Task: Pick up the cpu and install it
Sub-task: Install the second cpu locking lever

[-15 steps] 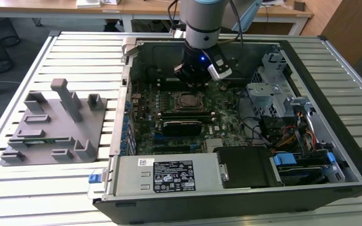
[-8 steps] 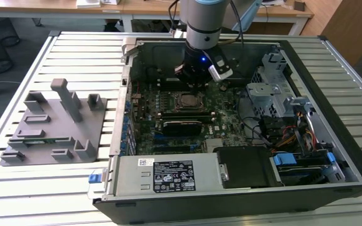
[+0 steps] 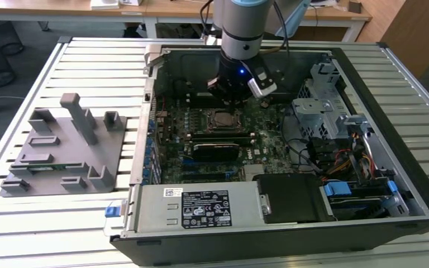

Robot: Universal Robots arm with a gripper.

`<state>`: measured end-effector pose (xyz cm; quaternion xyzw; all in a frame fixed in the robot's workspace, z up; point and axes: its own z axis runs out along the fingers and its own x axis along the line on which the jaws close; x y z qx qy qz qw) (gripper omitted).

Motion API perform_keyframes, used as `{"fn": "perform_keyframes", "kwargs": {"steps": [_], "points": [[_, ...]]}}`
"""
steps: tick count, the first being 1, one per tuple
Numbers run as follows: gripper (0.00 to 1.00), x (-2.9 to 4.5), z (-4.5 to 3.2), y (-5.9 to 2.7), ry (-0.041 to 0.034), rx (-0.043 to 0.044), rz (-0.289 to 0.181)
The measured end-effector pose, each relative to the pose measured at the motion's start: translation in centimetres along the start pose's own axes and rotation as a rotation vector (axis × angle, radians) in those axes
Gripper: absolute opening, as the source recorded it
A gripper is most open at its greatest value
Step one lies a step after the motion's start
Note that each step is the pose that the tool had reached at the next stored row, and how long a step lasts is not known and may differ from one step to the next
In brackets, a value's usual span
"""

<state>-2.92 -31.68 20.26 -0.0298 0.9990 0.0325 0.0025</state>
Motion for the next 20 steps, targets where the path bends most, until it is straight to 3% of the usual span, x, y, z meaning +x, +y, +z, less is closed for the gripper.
{"fn": "perform_keyframes", "kwargs": {"steps": [20], "points": [[0.11, -0.01, -0.06, -0.93, 0.0000, 0.0000, 0.000]]}}
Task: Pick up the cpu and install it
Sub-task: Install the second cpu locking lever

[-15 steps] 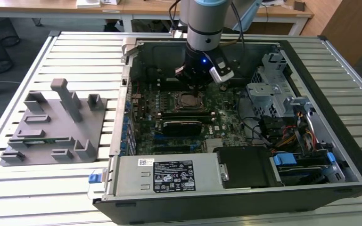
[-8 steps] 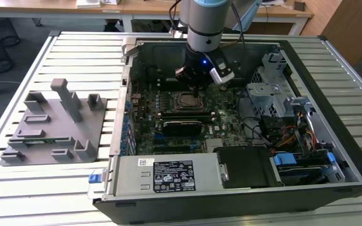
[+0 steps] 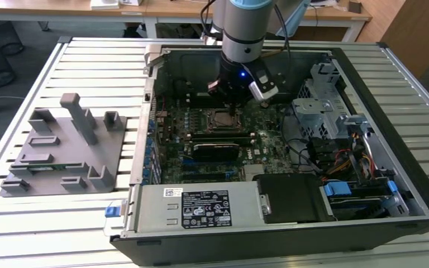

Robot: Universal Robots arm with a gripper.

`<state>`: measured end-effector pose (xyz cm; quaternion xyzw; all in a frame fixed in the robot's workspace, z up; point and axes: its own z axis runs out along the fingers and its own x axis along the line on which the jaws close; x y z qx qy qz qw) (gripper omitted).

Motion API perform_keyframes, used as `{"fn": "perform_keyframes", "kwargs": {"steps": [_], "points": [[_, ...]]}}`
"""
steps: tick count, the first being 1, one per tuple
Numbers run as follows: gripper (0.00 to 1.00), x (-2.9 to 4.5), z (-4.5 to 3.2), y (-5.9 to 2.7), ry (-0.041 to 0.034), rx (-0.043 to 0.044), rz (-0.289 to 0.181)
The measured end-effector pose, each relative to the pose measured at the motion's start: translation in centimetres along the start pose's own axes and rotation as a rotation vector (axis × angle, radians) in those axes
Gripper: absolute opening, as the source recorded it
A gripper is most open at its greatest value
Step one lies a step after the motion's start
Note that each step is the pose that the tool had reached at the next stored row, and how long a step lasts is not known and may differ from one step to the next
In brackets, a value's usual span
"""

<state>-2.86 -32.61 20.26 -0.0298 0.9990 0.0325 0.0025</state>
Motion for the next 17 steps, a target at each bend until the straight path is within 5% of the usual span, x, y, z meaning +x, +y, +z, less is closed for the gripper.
{"fn": "perform_keyframes", "kwargs": {"steps": [17], "points": [[0.11, -0.02, -0.05, -0.80, 0.0000, 0.0000, 0.000]]}}
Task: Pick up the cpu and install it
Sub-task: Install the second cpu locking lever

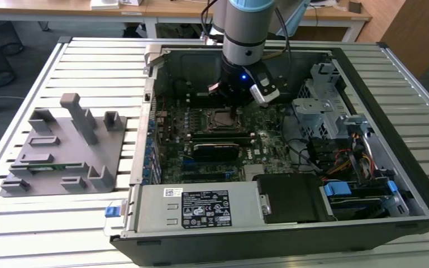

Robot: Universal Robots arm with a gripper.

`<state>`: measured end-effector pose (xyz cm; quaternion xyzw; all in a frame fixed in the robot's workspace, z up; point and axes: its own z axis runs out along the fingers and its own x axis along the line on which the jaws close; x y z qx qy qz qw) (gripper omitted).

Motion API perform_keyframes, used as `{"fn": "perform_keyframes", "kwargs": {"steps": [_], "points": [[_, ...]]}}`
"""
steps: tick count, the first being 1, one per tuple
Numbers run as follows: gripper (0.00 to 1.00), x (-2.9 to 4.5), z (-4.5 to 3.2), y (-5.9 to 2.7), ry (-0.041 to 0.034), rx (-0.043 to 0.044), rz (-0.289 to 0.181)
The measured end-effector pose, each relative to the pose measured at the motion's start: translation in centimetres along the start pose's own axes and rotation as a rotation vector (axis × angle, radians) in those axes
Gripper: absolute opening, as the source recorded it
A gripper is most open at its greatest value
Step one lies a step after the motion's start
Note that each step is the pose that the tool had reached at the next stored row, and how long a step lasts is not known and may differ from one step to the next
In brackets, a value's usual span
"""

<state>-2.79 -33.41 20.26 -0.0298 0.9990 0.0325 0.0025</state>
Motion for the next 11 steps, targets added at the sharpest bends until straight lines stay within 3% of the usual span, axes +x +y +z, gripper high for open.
{"fn": "perform_keyframes", "kwargs": {"steps": [5, 11], "points": [[0.11, 0.00, -0.07, -0.17, 0.0002, 0.0003, 0.000], [0.11, -0.01, -0.87, -0.13, 0.0000, 0.0000, 0.000]]}}
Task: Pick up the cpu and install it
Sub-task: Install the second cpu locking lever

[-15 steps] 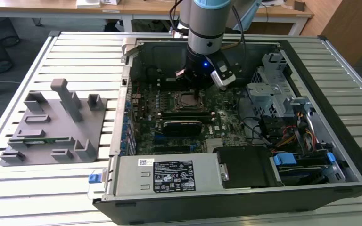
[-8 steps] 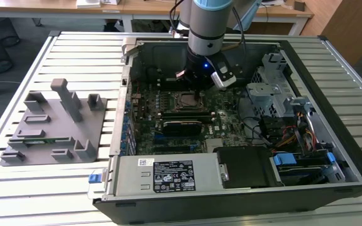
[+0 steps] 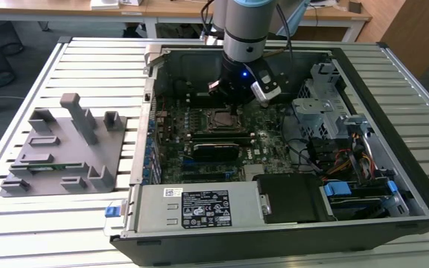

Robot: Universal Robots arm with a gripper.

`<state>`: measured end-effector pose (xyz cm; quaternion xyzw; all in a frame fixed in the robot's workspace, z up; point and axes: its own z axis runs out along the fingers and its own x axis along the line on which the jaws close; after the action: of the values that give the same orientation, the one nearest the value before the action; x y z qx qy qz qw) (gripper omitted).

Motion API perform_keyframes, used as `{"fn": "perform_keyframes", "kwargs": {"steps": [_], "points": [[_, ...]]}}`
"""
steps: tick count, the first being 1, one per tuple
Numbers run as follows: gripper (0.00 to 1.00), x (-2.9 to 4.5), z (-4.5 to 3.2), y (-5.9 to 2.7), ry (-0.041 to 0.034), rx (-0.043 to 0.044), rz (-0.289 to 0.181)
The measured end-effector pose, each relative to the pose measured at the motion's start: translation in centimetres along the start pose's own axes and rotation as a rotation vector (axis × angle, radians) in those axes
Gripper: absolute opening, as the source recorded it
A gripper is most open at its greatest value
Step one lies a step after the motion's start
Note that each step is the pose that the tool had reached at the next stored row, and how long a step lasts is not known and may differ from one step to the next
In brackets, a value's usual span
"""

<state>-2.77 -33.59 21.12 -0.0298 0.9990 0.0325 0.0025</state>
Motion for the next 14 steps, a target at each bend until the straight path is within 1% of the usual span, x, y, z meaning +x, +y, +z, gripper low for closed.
{"fn": "perform_keyframes", "kwargs": {"steps": [8, 12, 14], "points": [[0.11, 0.01, -0.02, -0.23, 0.0000, 0.0001, 0.000], [0.11, 0.03, -0.03, -0.51, 0.0000, 0.0000, 0.000], [0.11, 0.05, -0.05, -0.82, 0.0001, 0.0000, 0.000]]}}
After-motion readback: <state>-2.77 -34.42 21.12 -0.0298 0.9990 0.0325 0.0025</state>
